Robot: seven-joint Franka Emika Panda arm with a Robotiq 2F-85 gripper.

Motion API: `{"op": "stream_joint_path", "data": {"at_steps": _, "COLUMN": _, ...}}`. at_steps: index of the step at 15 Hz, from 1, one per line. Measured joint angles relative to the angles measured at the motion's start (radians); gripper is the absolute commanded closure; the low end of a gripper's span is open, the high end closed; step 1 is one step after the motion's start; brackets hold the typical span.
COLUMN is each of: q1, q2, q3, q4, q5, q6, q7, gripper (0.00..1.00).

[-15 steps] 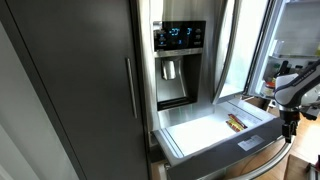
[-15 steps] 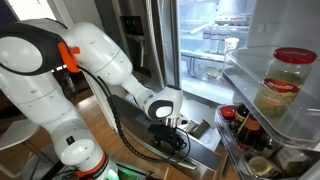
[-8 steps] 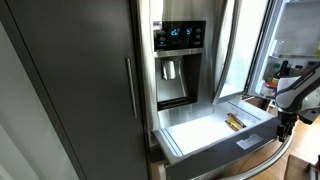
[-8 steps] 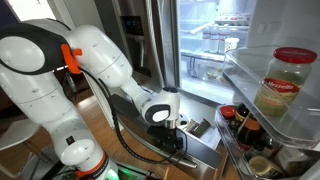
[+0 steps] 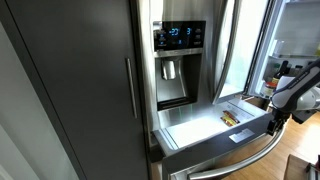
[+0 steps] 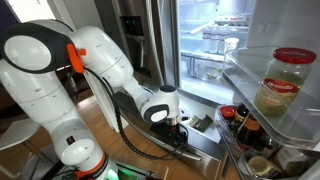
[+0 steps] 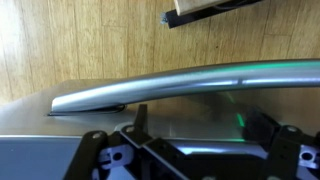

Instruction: Remove the sachets on the fridge bottom shelf and move them in the open fridge drawer

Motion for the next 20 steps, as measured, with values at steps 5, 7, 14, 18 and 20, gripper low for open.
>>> {"op": "stream_joint_path", "data": {"at_steps": 5, "q1": 0.018, "q2": 0.054, "q3": 0.052, "q4": 0.036, "q5": 0.072, "q6": 0.114, "q7": 0.001, "gripper": 0.0}}
{"op": "stream_joint_path", "data": {"at_steps": 7, "q1": 0.027, "q2": 0.081, "q3": 0.078, "q4": 0.059, "q5": 0.101, "q6": 0.159, "q7": 0.005, "gripper": 0.0}}
{"op": "stream_joint_path", "data": {"at_steps": 14, "q1": 0.058, "q2": 0.136, "q3": 0.15, "q4": 0.139, "q5": 0.117, "q6": 0.227, "q7": 0.056, "gripper": 0.0}}
{"op": "stream_joint_path", "data": {"at_steps": 18, "q1": 0.061, "q2": 0.117, "q3": 0.126, "q4": 0.14, "q5": 0.062, "q6": 0.201, "q7": 0.089, "gripper": 0.0}}
{"op": "stream_joint_path", "data": {"at_steps": 20, "q1": 0.06, "q2": 0.115, "q3": 0.1, "q4": 0.138, "q5": 0.019, "q6": 0.166, "q7": 0.105, "gripper": 0.0}}
